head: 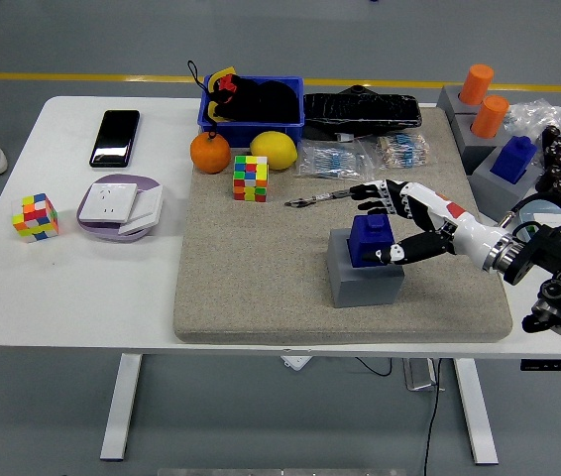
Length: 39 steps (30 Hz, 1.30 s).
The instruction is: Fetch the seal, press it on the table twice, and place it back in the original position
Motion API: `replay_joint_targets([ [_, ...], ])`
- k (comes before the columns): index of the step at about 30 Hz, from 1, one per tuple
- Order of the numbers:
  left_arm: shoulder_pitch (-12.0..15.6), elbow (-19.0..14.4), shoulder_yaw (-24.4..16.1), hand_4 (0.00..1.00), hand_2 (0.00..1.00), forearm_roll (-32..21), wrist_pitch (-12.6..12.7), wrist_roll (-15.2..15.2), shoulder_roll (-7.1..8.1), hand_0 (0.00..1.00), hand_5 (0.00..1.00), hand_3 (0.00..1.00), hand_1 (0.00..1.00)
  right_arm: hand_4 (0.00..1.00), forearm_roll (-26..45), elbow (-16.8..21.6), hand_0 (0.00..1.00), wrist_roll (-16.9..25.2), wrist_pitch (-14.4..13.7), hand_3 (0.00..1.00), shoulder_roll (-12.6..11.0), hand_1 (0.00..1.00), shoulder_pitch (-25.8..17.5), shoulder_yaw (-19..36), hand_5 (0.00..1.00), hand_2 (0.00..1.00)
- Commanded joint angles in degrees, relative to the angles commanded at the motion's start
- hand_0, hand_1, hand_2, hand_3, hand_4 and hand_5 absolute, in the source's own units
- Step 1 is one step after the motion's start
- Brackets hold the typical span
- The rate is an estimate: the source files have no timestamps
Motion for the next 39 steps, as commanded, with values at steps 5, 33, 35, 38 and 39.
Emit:
replay_joint_targets([
  [5,0.0,0.0,-0.2,0.804,0.736,0.1,0.0,0.0,-0.09,0.792,0.485,0.772,0.748,0.998,-1.4,0.9,0.998,-1.6,1.1,0.998,0.0,0.978,-0.3,0.9,0.595,0.982],
  [33,0.2,0.0,-0.4,0.804,0.736,-0.2,0.9,0.3,0.47,0.792,0.486,0.772,0.747,0.998,-10.8,-1.1,0.998,-9.3,0.9,0.957,-6.8,0.976,-9.0,28.1,0.867,0.953],
  [35,0.2,0.0,-0.3,0.804,0.737,-0.2,1.1,0.4,0.53,0.793,0.488,0.772,0.747,0.998,-11.3,-1.9,0.998,-9.4,0.9,0.921,-7.2,0.950,-10.3,29.9,0.851,0.927],
  [38,0.3,0.1,-0.3,0.804,0.737,-0.3,1.1,0.4,0.65,0.793,0.488,0.772,0.747,0.998,-12.0,-3.4,0.998,-9.5,1.0,0.921,-7.7,0.950,-12.8,33.6,0.851,0.927],
  [39,0.3,0.1,-0.3,0.804,0.737,-0.4,1.1,0.4,0.66,0.793,0.488,0.772,0.747,0.998,-12.4,-3.7,0.998,-9.5,0.9,0.921,-7.8,0.950,-13.5,34.5,0.851,0.927],
])
